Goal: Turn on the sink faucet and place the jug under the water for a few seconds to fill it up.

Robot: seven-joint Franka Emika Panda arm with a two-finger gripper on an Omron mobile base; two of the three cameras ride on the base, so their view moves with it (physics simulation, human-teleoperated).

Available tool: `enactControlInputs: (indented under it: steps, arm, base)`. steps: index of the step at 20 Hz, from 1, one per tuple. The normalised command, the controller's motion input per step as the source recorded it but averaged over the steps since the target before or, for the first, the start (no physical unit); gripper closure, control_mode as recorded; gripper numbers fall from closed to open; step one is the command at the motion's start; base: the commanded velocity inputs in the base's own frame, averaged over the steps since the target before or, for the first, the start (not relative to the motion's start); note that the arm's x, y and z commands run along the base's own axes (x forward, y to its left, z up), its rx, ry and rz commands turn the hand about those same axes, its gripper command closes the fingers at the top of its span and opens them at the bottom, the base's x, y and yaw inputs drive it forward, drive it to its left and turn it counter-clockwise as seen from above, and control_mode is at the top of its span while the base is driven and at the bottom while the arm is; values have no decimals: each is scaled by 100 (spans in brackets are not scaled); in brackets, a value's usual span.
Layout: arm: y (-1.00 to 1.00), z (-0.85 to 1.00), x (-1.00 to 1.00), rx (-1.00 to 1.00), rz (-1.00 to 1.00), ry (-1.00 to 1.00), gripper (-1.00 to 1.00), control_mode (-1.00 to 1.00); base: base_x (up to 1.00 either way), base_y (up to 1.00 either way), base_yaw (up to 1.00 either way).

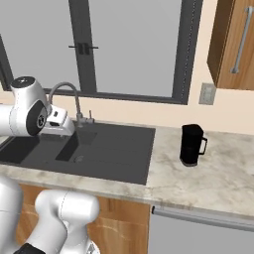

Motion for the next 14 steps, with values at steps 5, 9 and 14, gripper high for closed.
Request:
enactControlInputs:
  steps: [5,9,14]
  arm:
    - [0,0,0,0,0,0,-100,100]
    - [0,0,0,0,0,0,-100,100]
    - [0,0,0,0,0,0,-100,100]
  base:
    - [25,1,0]
    - [20,0,0]
    - [22,0,0]
